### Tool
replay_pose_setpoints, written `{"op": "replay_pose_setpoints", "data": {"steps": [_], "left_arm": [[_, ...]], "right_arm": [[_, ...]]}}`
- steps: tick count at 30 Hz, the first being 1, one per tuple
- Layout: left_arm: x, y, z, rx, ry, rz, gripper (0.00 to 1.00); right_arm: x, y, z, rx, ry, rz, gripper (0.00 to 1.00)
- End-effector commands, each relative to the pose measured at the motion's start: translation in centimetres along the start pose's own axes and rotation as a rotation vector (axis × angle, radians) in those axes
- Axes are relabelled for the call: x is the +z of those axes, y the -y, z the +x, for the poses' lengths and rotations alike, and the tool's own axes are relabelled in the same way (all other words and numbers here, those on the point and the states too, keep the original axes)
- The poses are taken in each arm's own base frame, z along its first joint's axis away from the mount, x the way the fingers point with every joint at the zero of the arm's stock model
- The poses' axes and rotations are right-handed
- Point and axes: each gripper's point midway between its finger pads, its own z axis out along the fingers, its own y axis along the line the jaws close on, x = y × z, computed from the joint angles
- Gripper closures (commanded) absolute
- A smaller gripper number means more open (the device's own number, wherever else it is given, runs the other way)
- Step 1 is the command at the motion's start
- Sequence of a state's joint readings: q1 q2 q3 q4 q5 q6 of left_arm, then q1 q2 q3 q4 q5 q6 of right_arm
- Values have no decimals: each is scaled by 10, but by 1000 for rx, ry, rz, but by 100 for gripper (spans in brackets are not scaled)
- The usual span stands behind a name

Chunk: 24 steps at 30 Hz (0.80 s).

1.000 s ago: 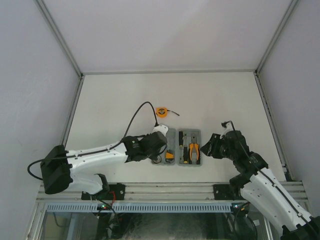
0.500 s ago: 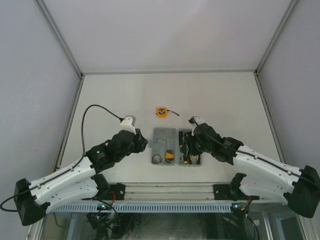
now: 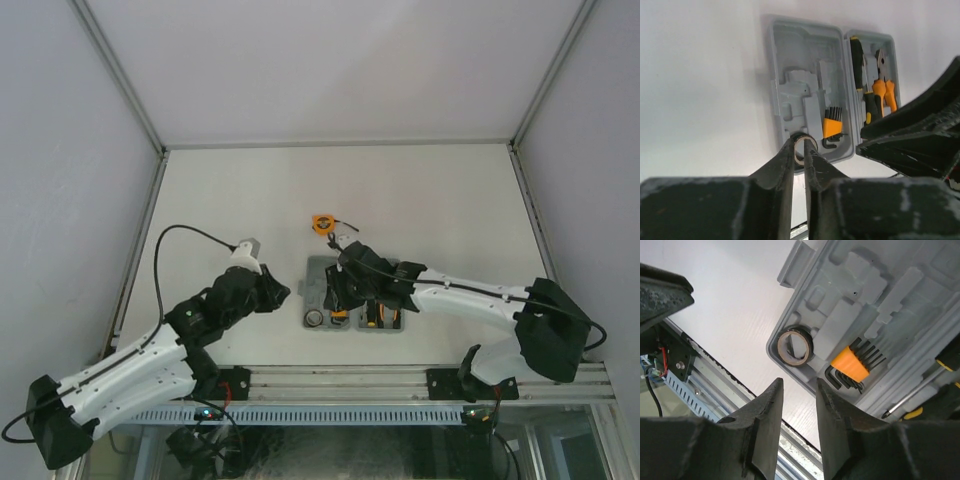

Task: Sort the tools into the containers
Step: Adjust the engineering item in the storage box.

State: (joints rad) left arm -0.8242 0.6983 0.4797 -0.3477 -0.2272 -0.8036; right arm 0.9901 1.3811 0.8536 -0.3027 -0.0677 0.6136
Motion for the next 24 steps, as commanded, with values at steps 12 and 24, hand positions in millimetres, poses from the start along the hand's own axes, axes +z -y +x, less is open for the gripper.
{"op": "replay_pose_setpoints", "data": {"steps": [12,24], "left_arm": [[24,9,52,44,-262,-19,95],[28,19,64,83,-317,-9,94]], "right_arm": [[31,-19,6,76,-73,-56,74],[41,-18,9,101,-87,-56,79]]}}
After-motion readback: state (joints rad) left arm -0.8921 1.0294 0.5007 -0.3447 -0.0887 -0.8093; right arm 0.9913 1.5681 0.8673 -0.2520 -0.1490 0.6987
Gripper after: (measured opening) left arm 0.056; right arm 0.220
